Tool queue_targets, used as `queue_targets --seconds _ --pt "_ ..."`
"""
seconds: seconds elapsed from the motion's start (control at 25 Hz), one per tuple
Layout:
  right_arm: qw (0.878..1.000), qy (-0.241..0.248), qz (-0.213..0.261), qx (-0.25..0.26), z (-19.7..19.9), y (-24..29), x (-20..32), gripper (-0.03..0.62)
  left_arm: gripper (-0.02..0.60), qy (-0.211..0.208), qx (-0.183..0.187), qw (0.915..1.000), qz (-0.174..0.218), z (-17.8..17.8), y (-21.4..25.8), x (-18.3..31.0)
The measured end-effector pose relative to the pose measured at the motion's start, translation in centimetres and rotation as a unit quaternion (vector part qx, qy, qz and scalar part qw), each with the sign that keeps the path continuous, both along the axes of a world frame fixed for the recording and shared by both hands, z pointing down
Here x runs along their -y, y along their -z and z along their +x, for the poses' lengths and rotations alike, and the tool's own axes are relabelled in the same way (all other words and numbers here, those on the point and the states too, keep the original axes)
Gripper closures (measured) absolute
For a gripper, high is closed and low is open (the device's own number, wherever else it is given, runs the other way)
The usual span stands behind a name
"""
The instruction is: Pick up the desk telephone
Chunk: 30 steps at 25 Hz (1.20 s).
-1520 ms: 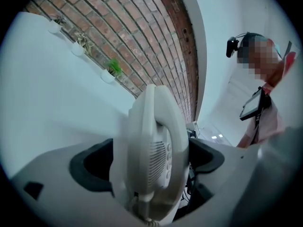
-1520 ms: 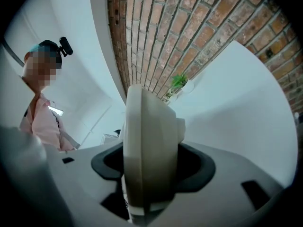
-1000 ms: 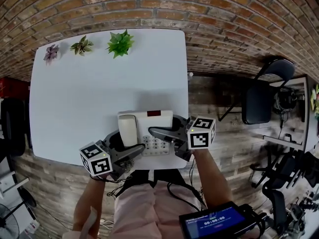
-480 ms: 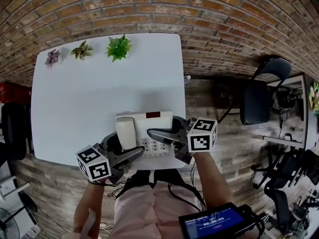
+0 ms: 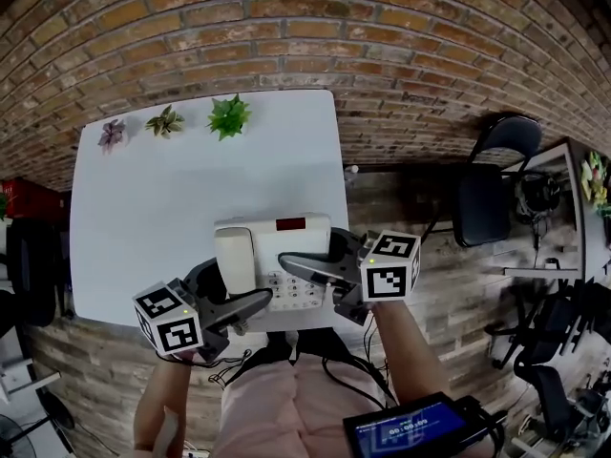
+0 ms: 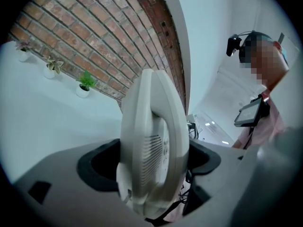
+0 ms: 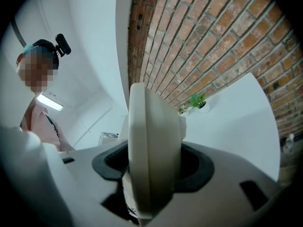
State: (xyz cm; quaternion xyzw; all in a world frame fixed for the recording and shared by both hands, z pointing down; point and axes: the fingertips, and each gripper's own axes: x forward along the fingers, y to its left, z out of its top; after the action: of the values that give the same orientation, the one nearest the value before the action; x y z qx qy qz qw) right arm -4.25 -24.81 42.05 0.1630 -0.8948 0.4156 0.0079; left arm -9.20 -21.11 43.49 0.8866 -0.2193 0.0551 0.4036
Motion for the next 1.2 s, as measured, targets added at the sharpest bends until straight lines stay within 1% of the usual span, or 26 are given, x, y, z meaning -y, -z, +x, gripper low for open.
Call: queue_targets --seconds 0.24,0.44,0.64,0.8,0.96,1.2 --pt "1.0 -0.019 0.017 -0.008 -0.2 4.5 -0.6 0.335 0.155 -0.018 -0.01 0.9996 0.019 -0.3 4.1 -0.3" --pt "0.999 -0.035 0.026 -0.015 -0.3 8.1 -1.3 0.335 0.155 -0.022 -0.024 0.9989 0.034 -0.5 7.6 -0.8" --pt "0.999 -0.038 0.032 -0.022 -0.5 11.4 -2.4 0.334 0.155 -0.021 -0.035 0.9982 0.043 -0.7 10.8 -1.9" --pt "0.998 -0.038 0.05 -0.022 -0.8 13.9 -3.5 0.333 0.155 -0.024 -0.033 0.9974 0.059 -1.0 13.0 -2.9" --pt "0.997 -0.041 0.069 -0.021 -1.1 15.5 -4.2 0.333 0.155 -0.026 -0.032 0.9963 0.075 -1.3 14.6 -3.5" --pt "0.996 -0.042 0.079 -0.02 -1.4 16.4 -5.3 0.335 0.155 -0.027 -0.031 0.9958 0.082 -1.6 15.4 -4.6"
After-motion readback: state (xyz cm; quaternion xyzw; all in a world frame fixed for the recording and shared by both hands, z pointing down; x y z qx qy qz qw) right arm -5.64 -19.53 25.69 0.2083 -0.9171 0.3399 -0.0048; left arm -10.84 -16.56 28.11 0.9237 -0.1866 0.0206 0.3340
